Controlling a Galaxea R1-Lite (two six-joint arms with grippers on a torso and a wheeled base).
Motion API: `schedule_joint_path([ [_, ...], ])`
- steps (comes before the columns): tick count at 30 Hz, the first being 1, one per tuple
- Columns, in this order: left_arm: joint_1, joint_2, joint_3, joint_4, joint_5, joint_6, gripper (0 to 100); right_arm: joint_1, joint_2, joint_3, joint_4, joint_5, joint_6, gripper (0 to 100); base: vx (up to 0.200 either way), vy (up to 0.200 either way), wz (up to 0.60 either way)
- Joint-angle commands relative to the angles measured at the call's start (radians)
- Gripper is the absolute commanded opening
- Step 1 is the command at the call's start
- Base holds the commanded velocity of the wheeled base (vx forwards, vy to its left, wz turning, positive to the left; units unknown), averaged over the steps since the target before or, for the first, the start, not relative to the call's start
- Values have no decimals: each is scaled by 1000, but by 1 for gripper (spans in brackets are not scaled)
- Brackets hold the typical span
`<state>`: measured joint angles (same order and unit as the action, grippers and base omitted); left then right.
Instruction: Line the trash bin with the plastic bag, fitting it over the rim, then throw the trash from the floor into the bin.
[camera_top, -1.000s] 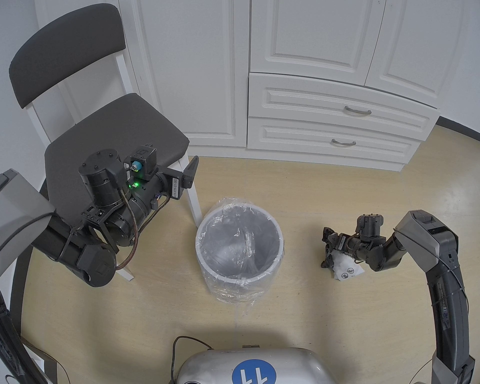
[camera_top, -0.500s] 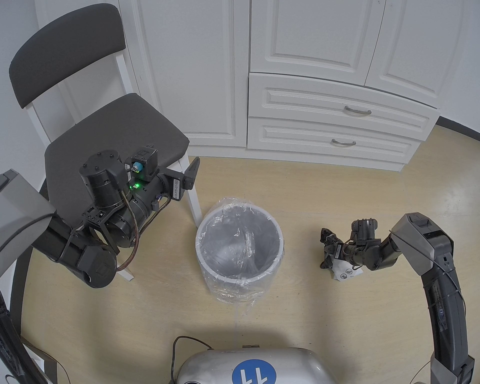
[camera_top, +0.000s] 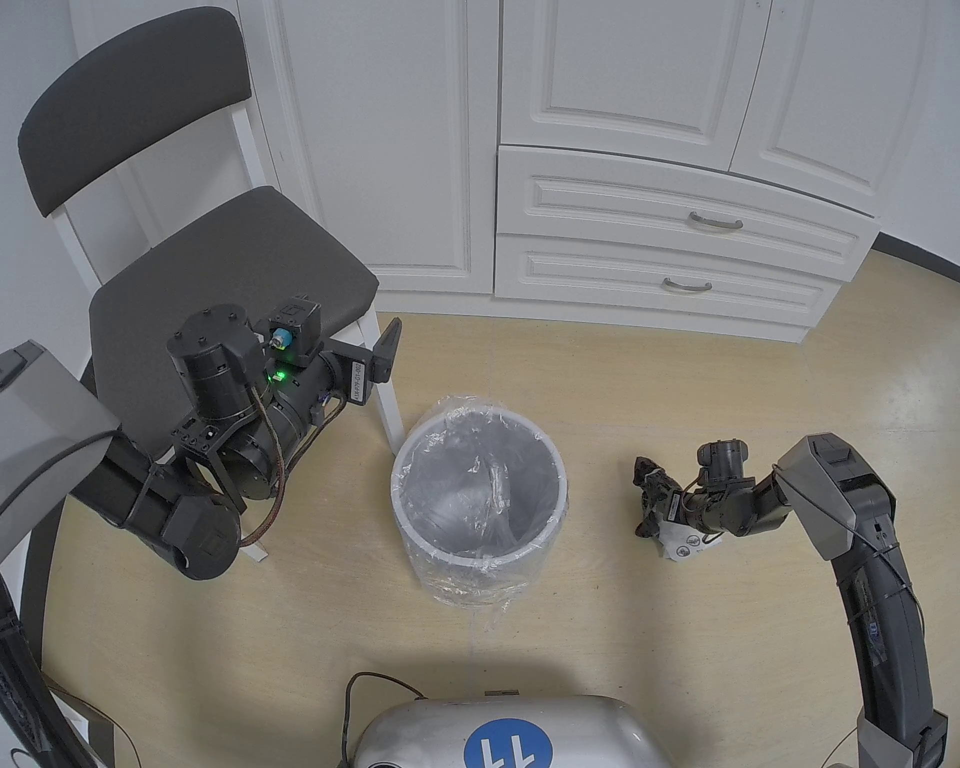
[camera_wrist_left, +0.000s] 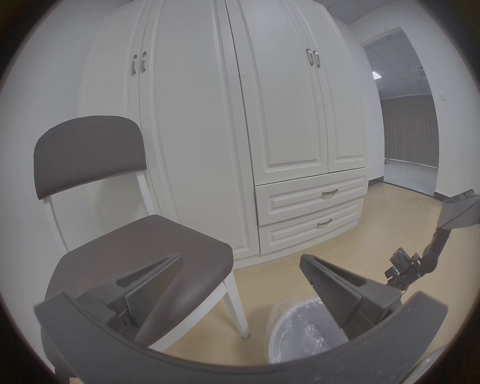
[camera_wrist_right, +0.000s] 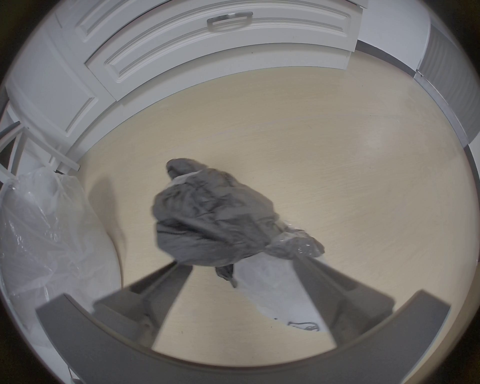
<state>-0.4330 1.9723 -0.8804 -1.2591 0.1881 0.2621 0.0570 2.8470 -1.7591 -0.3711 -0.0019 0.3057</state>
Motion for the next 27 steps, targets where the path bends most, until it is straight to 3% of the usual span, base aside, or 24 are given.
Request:
schedule_joint_path([
  [1,0,3,3,-2,1,-1,100,0,8,-2,-2,0,6,0,0,0,0],
  [5,0,-1,26,-6,1,-3,100,0,6,6,-15,-15,36,0,0,0,0],
  [9,0,-3,60,-22,1,-4,100,1,2,21,-34,-75,64,0,0,0,0],
  [10,-1,-9,87,-49,1,-9,100,1,-3,47,-81,-116,108,0,0,0,0],
  [12,-1,-27,106,-72,1,-18,100,1,-12,86,-150,-136,154,0,0,0,0],
  [19,0,-105,170,-71,1,-57,100,6,-69,224,-368,-128,188,0,0,0,0],
  [21,0,-130,201,-74,-1,-61,100,18,-92,308,-488,-115,176,0,0,0,0],
  [27,-4,-136,199,-72,1,-63,100,66,-198,394,-540,-47,148,0,0,0,0],
])
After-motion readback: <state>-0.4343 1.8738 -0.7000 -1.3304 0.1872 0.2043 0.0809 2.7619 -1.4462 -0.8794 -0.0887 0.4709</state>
